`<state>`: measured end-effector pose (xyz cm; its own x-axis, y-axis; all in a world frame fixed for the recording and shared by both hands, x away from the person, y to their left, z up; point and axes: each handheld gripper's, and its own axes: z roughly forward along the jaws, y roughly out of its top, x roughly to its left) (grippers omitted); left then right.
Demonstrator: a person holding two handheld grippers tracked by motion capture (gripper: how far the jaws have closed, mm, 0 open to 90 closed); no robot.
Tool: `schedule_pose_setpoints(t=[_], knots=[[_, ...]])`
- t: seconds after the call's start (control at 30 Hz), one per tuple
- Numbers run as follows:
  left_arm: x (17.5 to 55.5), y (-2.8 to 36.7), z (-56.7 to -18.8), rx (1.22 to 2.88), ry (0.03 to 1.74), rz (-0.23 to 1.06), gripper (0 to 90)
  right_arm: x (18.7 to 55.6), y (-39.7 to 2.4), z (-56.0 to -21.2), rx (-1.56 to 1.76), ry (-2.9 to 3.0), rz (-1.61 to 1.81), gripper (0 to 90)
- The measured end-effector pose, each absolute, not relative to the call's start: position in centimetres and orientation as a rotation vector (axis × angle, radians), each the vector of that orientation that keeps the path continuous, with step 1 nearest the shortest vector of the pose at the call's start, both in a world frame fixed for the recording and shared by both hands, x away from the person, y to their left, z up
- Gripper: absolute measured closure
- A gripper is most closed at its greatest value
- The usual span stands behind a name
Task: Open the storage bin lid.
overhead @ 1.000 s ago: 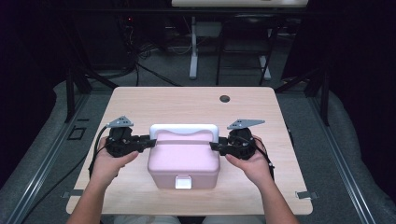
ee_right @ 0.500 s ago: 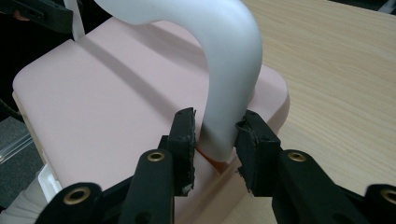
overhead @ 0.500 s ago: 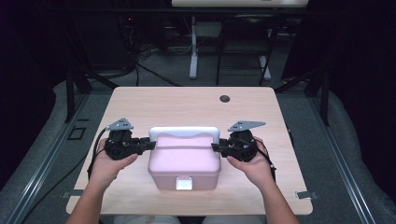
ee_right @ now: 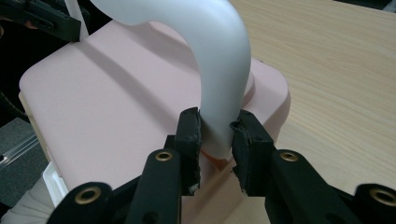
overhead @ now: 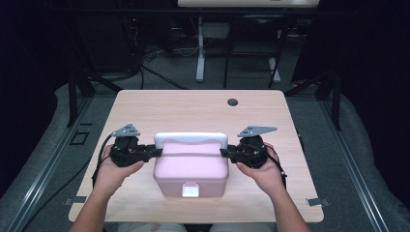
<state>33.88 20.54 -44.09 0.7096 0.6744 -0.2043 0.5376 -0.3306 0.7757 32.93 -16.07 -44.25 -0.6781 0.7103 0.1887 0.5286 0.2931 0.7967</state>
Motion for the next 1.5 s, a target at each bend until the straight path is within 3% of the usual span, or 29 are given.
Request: schedule_pose_setpoints(t=[1.5], knots=[[33.44, 20.43, -43.3, 1.99, 0.919, 0.172, 73.6, 32.63, -16.85, -43.68, 1.155, 2.355, 1.386, 74.1]])
